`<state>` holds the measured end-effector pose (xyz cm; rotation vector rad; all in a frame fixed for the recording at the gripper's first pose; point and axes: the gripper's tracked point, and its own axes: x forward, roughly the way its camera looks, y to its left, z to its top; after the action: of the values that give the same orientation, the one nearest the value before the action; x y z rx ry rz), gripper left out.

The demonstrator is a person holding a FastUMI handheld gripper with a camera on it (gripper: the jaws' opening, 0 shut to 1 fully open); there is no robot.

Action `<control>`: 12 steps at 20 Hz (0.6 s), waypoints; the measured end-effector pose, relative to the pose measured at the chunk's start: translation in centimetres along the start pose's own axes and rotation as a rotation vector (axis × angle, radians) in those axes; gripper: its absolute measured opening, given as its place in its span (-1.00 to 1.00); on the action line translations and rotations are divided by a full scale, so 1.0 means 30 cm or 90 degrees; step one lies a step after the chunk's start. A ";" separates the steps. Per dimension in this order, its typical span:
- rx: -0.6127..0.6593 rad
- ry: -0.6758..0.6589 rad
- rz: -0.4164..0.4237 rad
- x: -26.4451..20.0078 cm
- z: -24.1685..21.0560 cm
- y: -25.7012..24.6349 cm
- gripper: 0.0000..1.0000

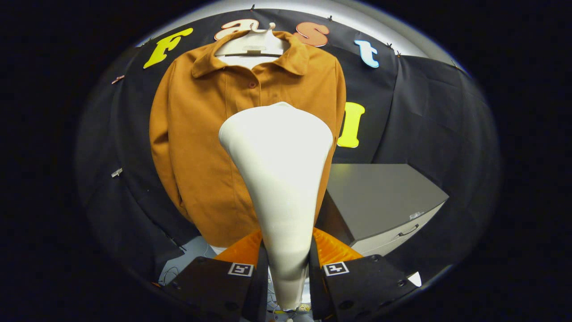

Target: Iron the clothes twice with a garment steamer, once on the left side and once on the right side.

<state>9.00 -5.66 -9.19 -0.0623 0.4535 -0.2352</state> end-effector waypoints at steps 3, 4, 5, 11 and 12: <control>0.005 -0.051 0.016 -0.053 0.074 -0.045 -0.17; 0.014 -0.073 0.022 -0.043 0.094 -0.037 -0.17; 0.019 -0.096 0.026 -0.067 0.126 -0.048 -0.17; 0.019 -0.220 0.045 -0.201 0.290 -0.094 -0.17; 0.021 -0.233 0.048 -0.218 0.308 -0.098 -0.17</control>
<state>6.77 -6.87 2.21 -0.0538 0.0877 -0.1527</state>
